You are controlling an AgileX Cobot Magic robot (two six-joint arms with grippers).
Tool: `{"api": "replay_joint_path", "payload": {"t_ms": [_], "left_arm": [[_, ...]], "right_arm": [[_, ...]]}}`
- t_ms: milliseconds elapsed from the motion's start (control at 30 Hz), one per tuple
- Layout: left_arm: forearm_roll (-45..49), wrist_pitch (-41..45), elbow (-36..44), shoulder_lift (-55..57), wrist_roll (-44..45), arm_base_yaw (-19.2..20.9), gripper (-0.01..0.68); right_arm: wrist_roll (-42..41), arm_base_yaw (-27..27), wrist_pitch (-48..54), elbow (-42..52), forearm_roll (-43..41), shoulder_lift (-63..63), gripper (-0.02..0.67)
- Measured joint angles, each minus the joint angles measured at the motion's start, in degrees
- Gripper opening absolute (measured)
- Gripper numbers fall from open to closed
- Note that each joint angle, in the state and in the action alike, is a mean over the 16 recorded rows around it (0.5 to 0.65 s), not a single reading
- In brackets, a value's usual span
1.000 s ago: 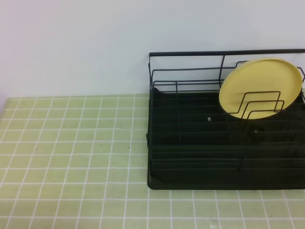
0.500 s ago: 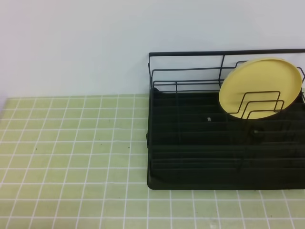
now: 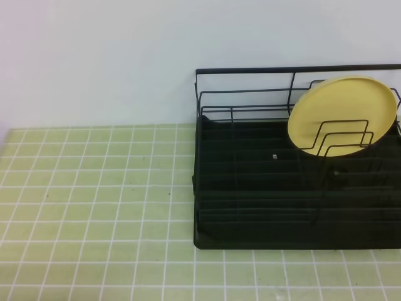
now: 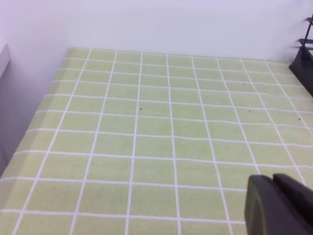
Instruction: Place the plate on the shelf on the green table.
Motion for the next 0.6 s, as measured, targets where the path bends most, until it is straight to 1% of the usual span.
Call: {"api": "replay_joint_path", "payload": {"t_ms": [200,300,400,600], "left_arm": [[-0.1,0.1,-0.3,0.1,0.0,0.0,0.000],[-0.1,0.3,-0.7,0.3,-0.1,0.0,0.000],[-0.2,0.4,-0.8,0.3,-0.1,0.0,0.000],[-0.1,0.4,-0.7,0.3,-0.1,0.0,0.000]], "right_arm": [[0.3,0.0,-0.4,0.0,-0.7,-1.3,-0.002],[2.9,0.0,-0.8,0.0,-3.1,-2.7,-0.002],[9.4,0.0,-1.3,0.0,-8.7,-4.6,-0.002],[28.8,-0.6,-3.4,2.0,-23.9,-8.7,-0.002]]}}
